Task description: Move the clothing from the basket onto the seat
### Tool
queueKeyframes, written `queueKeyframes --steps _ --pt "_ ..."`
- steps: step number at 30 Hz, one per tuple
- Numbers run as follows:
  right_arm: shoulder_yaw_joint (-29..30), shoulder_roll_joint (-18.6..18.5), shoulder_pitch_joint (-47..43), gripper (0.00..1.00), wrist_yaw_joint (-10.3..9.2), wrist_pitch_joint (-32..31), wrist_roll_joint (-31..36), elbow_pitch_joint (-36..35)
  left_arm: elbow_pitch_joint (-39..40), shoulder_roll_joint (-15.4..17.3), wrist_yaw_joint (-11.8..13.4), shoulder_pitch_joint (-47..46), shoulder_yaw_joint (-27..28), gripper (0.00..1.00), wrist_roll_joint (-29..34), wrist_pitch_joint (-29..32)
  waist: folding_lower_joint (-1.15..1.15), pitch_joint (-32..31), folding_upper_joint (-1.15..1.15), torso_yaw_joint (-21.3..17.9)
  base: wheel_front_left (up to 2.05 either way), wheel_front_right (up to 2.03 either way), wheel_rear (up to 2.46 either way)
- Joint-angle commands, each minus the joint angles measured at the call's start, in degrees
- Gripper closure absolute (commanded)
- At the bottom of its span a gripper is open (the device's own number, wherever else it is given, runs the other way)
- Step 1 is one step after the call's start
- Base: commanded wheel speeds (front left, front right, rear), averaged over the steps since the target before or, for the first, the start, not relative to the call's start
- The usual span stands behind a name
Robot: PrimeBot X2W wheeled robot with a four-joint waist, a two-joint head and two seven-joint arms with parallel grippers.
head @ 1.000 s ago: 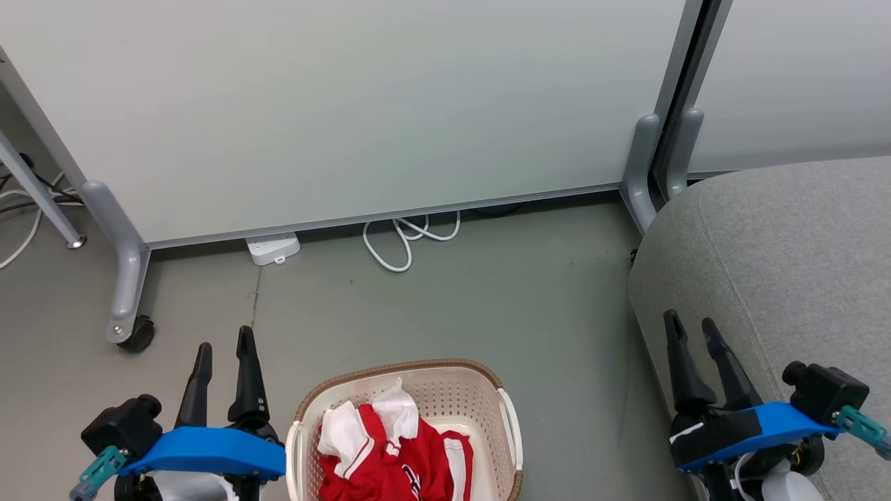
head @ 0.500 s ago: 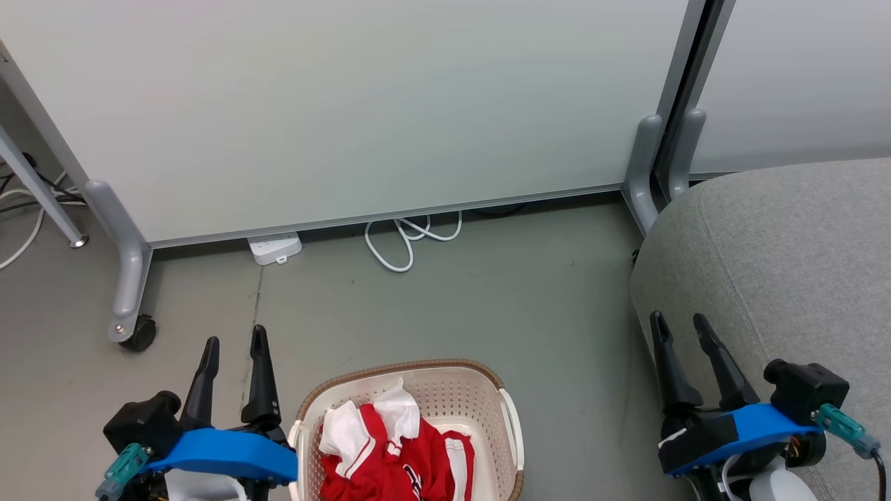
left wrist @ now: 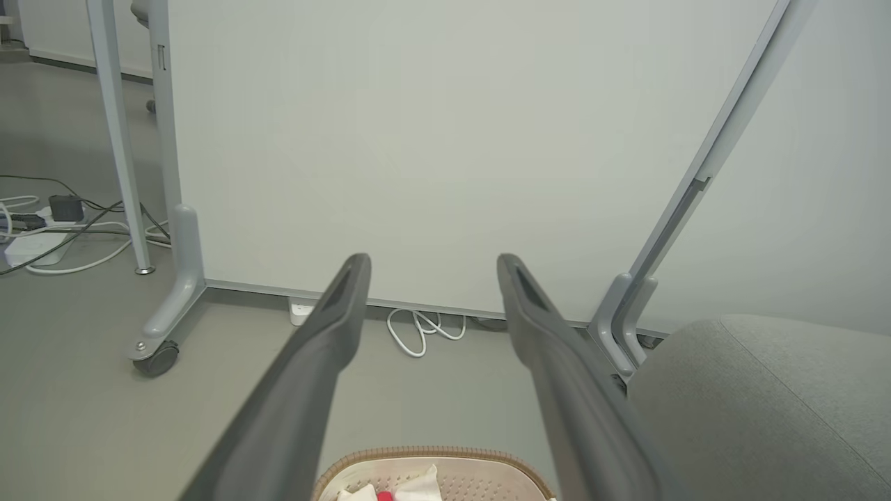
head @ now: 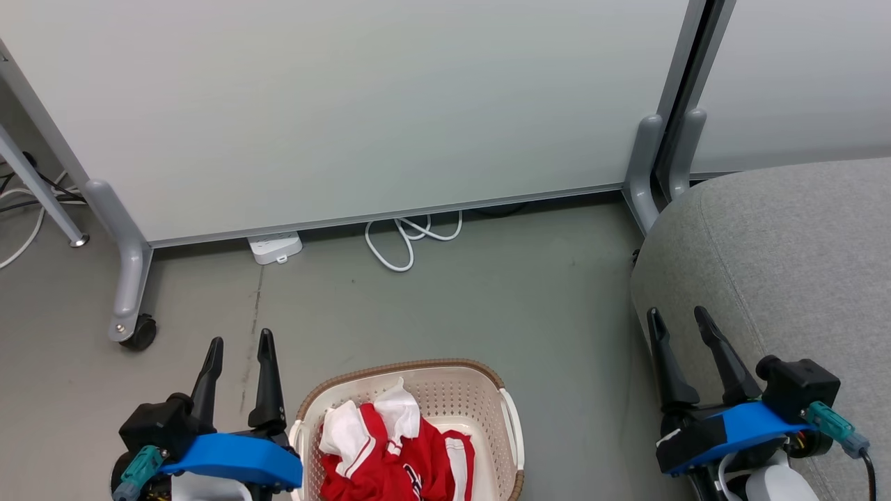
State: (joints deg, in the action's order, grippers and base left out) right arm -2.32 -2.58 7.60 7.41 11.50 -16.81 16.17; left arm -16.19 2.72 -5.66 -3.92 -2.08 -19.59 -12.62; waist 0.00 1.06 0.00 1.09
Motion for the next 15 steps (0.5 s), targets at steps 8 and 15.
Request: queueKeyframes --steps 8,15 --pt "-0.1 -0.4 0.9 0.0 0.13 1.1 3.4 0.2 -0.7 0.2 0.0 -1.1 -0.1 0.0 1.4 -1.3 0.0 0.1 0.0 0.1 0.0 0.0 0.0" --pt "-0.2 -0.5 1.2 0.0 0.13 1.8 6.1 0.6 -1.1 0.2 0.5 -1.0 -0.7 0.0 3.4 -2.0 0.0 0.0 0.0 0.1 0.0 0.0 0.0"
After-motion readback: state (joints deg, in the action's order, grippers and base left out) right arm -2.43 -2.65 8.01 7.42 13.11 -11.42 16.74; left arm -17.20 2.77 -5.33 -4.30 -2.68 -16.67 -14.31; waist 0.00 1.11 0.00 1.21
